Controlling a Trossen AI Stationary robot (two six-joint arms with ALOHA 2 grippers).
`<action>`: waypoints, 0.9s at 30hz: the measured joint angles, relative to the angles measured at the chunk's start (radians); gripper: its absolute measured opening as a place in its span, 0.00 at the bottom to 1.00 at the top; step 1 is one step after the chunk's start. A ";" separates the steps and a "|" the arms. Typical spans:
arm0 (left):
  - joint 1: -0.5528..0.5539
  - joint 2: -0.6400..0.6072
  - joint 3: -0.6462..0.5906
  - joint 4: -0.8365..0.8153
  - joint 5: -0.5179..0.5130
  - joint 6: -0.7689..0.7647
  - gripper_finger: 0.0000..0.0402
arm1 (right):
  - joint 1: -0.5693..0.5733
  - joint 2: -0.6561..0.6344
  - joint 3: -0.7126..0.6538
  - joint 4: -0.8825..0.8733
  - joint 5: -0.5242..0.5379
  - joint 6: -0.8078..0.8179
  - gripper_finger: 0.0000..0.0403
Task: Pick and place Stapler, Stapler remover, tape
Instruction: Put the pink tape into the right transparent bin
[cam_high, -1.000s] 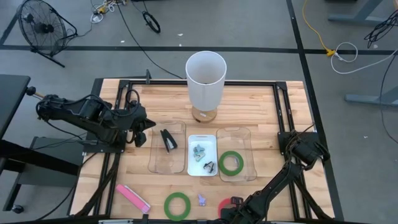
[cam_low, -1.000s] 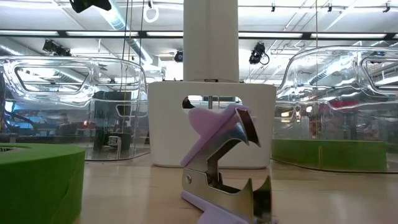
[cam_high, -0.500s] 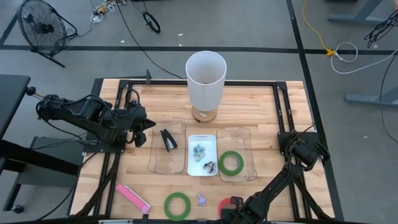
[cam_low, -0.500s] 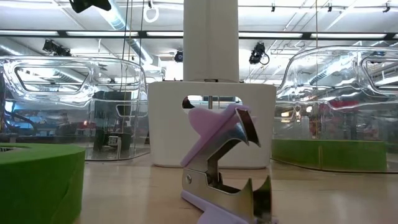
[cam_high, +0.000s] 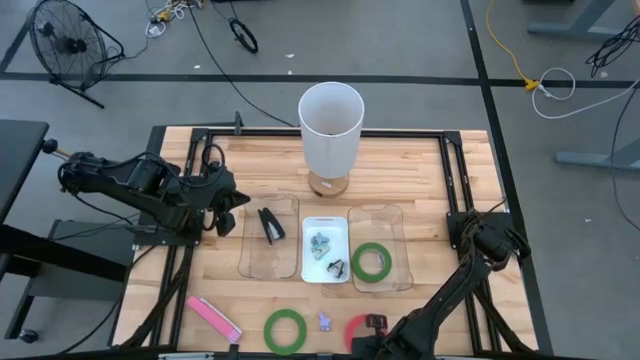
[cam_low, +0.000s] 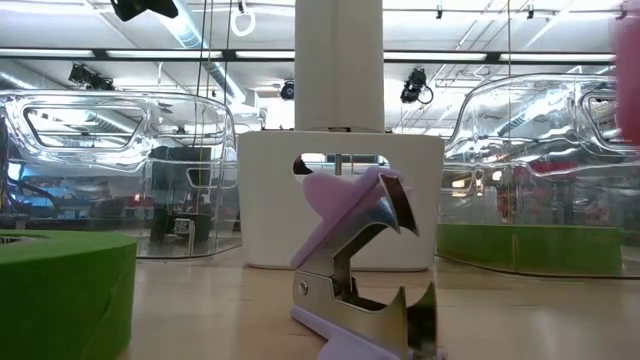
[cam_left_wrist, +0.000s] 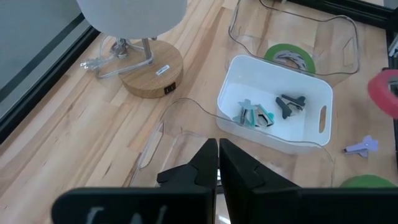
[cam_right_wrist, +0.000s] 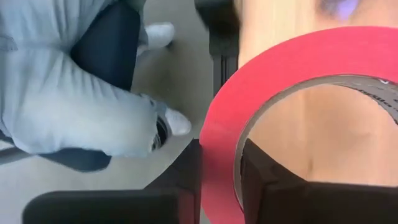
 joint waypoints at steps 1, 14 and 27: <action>0.000 0.000 0.000 0.000 -0.003 0.000 0.05 | 0.000 -0.001 0.020 -0.016 0.008 -0.006 0.14; 0.000 0.000 0.000 -0.003 -0.006 -0.001 0.05 | -0.012 -0.012 0.345 -0.429 0.172 -0.130 0.14; 0.000 0.000 0.000 -0.004 -0.006 0.004 0.05 | -0.192 -0.024 0.306 -0.678 0.198 -0.259 0.14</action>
